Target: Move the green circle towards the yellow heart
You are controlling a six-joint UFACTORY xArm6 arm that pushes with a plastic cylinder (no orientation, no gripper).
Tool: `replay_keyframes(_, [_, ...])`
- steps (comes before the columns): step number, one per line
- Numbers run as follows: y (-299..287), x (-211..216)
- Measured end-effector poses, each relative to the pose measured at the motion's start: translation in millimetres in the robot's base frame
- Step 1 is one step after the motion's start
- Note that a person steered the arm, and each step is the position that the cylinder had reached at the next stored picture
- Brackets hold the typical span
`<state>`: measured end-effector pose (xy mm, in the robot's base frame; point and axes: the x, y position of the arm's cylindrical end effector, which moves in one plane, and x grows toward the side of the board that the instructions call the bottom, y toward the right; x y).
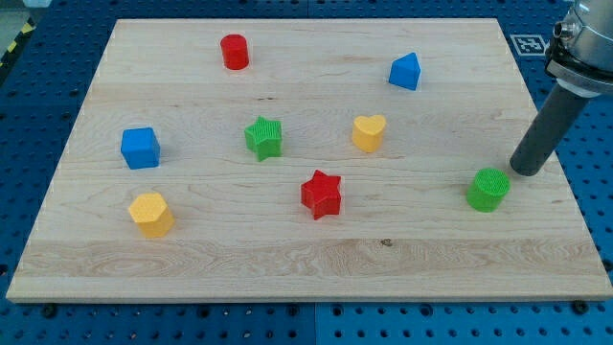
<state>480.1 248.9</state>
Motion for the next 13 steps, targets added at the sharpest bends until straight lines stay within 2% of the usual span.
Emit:
replay_keyframes(10, [-7.7, 52.1])
replay_keyframes(13, [-69.9, 46.6])
